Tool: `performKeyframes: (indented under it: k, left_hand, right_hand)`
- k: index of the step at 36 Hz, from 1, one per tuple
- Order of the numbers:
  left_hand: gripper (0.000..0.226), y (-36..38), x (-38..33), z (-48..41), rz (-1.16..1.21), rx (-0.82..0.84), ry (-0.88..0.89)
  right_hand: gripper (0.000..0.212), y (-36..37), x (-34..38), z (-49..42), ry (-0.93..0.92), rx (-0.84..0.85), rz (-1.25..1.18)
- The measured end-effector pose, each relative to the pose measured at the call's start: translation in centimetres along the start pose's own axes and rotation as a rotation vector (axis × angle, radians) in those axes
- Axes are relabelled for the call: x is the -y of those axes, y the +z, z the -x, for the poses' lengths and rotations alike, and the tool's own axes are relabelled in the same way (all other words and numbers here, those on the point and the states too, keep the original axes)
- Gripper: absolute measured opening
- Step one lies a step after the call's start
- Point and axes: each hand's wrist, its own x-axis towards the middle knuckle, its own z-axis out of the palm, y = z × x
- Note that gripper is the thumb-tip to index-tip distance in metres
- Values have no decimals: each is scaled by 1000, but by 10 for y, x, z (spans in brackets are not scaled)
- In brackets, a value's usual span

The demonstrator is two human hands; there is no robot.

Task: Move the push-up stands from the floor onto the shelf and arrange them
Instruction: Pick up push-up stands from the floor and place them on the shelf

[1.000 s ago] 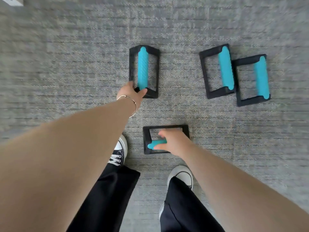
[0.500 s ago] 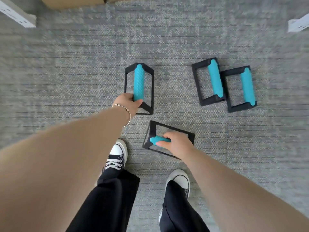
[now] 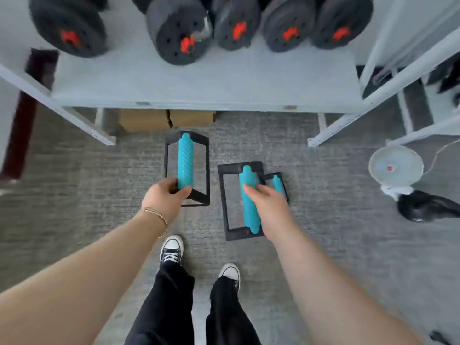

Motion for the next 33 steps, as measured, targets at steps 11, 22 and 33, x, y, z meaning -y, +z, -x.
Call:
performKeyframes:
  k: [11,22,33]
  left_hand:
    - [24,-135,-195,142,212,-158,260]
    - [4,-208,-313,192,277,-333,472]
    - [13,-263,-404,113,343,-342,485]
  right_hand:
    - [22,-59,212,151,-350,42,-53]
    - [29,-99,349,216,-672,-11,-16]
    - [23,-92,473,180,-693,-100,-126]
